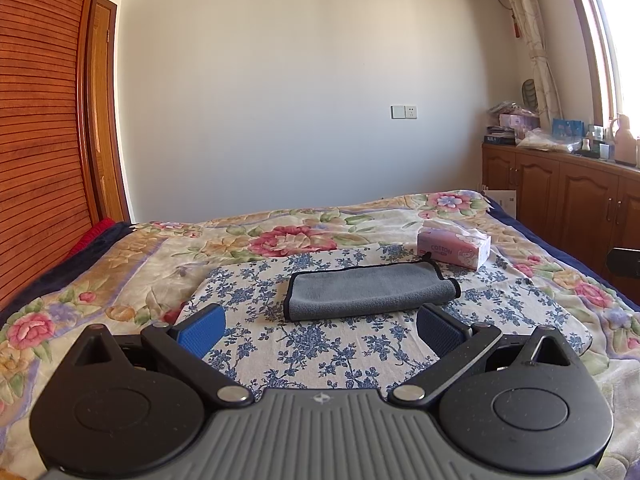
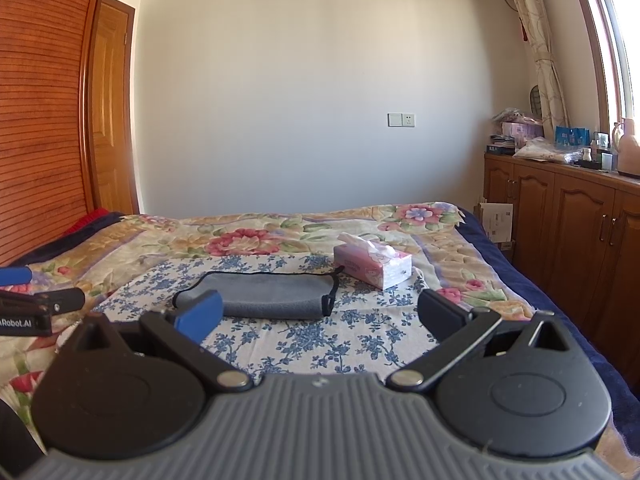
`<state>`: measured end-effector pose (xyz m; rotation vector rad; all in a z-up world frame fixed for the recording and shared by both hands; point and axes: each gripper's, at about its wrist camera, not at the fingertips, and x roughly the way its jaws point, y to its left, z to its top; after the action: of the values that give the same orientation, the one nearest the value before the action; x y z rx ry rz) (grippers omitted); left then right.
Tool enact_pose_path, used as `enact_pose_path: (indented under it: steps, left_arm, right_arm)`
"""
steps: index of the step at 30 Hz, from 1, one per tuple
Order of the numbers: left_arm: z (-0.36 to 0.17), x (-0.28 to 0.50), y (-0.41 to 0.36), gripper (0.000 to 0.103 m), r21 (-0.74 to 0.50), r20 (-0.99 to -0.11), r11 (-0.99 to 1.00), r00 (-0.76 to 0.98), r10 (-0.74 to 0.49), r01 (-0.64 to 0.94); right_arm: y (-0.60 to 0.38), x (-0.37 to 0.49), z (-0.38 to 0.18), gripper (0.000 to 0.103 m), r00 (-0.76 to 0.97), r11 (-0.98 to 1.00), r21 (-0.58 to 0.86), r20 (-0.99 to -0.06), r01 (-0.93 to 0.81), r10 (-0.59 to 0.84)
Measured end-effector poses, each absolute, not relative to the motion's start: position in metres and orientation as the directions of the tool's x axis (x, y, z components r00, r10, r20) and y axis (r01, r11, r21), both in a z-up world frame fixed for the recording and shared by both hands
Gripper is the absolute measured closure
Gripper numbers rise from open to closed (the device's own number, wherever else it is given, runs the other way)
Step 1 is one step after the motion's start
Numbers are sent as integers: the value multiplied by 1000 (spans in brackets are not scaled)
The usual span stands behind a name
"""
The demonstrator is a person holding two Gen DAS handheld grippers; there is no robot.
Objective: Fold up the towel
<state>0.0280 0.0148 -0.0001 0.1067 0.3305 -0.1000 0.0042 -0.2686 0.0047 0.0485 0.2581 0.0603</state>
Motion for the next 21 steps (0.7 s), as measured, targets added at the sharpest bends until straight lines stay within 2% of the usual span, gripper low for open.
enact_pose_path:
  steps: [21]
  left_arm:
    - [0, 28, 17, 0, 86, -330, 989, 941, -81, 116]
  right_arm:
    - [-268, 4, 5, 0, 965, 997, 56, -255, -53, 65]
